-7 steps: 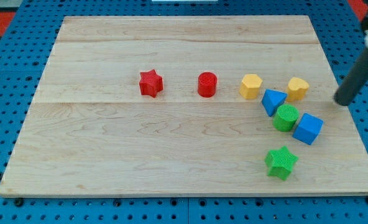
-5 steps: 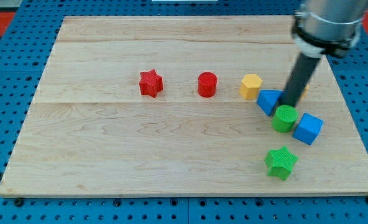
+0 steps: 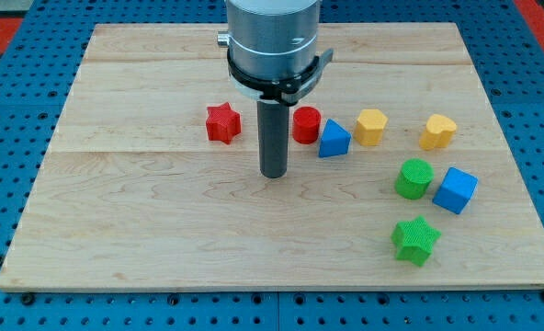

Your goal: Keep the blue triangle at the top left of the green circle

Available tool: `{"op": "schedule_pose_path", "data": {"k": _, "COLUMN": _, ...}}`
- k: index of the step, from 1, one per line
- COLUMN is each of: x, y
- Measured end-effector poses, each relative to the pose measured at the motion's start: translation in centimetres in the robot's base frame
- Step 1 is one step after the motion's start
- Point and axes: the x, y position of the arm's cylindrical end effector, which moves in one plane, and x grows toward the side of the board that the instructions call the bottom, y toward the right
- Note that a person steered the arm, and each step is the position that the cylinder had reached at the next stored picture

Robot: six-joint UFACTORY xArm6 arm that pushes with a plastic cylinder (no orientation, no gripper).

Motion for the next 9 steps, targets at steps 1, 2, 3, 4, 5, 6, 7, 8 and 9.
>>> {"op": "schedule_pose_path", "data": {"k": 1, "x": -1.6, "y": 1.5}}
{"op": "schedule_pose_path", "data": {"k": 2, "x": -2.5, "y": 3.5}}
{"op": "schedule_pose_path", "data": {"k": 3, "x": -0.4, "y": 8.8}}
{"op": "schedule_pose_path", "data": {"k": 4, "x": 4.4, "y": 14.9}}
{"op": "schedule_pose_path", "data": {"k": 5, "x": 5.9, "y": 5.1}}
{"op": "schedule_pose_path", "data": {"k": 6, "x": 2.6, "y": -0.8}}
{"op": "schedule_pose_path", "data": {"k": 7, "x": -1.1, "y": -0.8}}
{"op": "schedule_pose_path", "data": {"k": 8, "x": -3.3, "y": 3.8}}
{"op": "schedule_pose_path", "data": {"k": 9, "x": -3.7, "y": 7.2}}
